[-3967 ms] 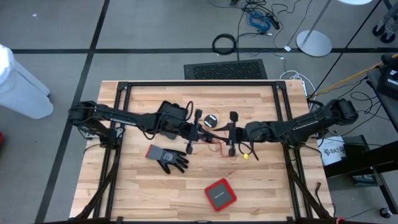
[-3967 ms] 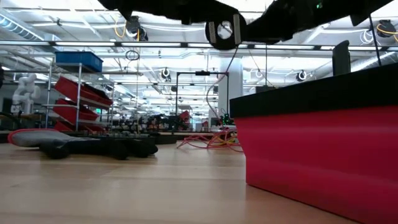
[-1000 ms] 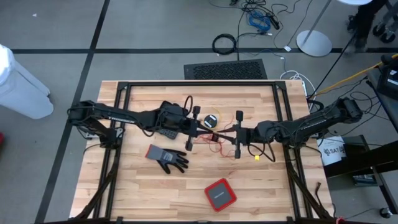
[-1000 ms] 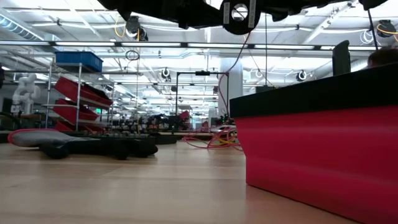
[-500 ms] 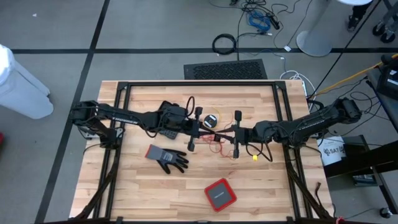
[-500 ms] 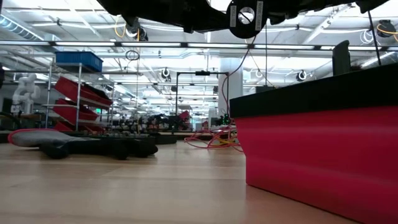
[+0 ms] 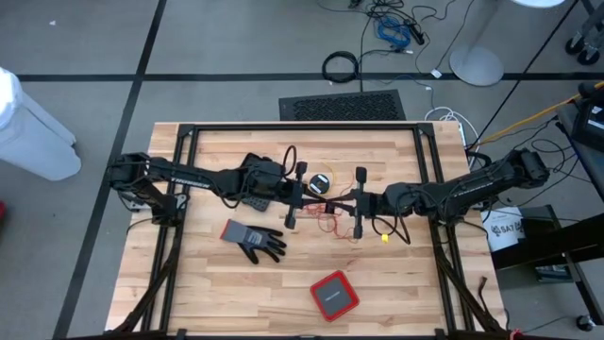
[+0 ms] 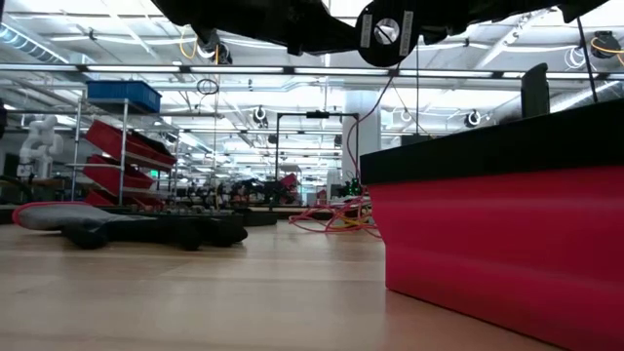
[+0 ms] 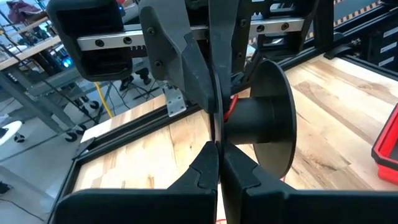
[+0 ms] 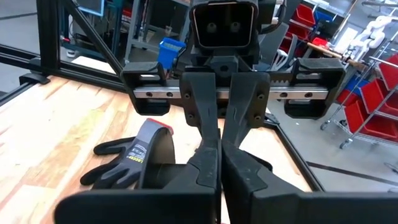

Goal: Coil cords
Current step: Coil the red wire onto the spool

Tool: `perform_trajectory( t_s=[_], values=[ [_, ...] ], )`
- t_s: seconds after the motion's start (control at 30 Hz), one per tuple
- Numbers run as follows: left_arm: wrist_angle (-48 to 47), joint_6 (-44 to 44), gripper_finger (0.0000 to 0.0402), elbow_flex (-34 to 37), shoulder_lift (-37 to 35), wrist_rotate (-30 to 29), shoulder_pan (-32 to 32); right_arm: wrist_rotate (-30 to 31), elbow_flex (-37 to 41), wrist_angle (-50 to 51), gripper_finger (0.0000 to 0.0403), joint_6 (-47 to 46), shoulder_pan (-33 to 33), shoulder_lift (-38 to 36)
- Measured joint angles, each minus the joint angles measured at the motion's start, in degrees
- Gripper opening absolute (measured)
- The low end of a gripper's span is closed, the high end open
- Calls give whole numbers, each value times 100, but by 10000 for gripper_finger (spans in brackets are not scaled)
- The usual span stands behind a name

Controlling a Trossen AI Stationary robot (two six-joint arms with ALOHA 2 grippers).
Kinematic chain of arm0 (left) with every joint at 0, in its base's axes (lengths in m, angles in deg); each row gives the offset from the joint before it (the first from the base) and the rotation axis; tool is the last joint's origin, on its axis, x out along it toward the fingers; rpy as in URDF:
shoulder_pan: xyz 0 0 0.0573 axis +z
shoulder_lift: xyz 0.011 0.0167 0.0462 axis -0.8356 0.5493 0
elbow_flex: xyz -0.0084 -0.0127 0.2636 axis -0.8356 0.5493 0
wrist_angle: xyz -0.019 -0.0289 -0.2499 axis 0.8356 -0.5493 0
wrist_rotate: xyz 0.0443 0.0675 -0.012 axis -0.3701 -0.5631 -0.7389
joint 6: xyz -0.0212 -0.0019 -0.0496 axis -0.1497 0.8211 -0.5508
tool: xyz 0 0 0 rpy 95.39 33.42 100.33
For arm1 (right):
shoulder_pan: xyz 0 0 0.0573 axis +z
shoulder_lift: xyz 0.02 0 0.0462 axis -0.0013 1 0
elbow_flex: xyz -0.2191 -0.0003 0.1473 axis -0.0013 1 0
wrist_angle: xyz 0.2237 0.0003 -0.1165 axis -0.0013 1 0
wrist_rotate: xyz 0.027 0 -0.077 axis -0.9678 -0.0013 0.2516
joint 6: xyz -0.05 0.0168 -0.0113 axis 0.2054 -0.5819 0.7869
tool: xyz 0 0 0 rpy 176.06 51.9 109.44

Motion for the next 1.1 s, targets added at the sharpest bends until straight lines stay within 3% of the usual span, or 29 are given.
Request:
perform_trajectory(
  t_s=[0.2, 0.33, 0.6, 0.83, 1.1],
  values=[
    [25, -170, 14, 0, 0, -252, -4, 130, 2, -60, 1, 135, -2, -6],
    [-77, -369, 65, -5, -57, -613, 63, 480, 14, 91, 0, 286, -9, -86],
    [-412, -965, 161, 109, -57, -449, 593, 714, 17, 207, 0, 549, 20, -622],
    [1458, -1920, 172, 870, 153, 311, 754, 851, 17, 222, 0, 753, 20, -925],
    [2985, -2713, 173, 1182, 1112, 353, 645, 820, 15, 211, 0, 731, 24, -949]
  ],
)
